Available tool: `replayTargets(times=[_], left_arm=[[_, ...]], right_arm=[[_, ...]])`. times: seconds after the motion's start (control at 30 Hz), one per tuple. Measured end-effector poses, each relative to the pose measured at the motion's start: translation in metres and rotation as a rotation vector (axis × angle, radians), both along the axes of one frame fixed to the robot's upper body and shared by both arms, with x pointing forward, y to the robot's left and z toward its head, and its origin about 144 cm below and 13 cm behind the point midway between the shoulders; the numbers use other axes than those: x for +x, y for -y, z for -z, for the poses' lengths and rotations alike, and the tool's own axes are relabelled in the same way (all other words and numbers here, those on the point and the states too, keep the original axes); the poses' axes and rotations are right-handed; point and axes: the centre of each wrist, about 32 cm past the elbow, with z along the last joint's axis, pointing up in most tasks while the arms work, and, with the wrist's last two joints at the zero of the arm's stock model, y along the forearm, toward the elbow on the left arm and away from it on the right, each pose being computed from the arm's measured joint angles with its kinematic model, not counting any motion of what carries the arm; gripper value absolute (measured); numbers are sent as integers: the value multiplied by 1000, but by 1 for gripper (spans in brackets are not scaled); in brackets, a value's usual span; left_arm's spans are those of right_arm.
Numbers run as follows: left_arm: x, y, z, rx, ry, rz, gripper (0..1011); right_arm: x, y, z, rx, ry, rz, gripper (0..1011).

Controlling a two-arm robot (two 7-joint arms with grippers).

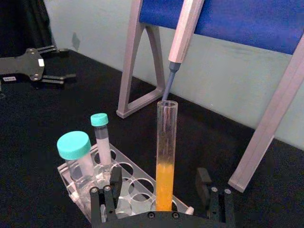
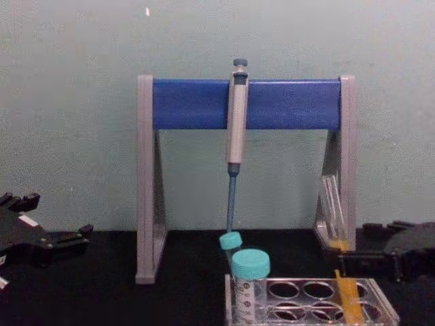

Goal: Pick up the test tube from the test tube rack, shake it, then place it back into the test tube rack.

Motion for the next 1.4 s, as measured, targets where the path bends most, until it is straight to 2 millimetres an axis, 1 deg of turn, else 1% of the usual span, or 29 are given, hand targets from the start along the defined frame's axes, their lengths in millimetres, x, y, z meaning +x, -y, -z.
replayTargets(times=[0.27, 0.5, 1.4], left_arm=[[0, 0, 0, 0, 0, 0, 1001], [0, 0, 0, 0, 0, 0, 1001], [0, 0, 0, 0, 0, 0, 1001]], right_arm=[[11, -5, 1, -11, -22, 3, 1000], [17, -8, 2, -14, -33, 5, 1000], [24, -15, 0, -19, -39, -7, 1000]])
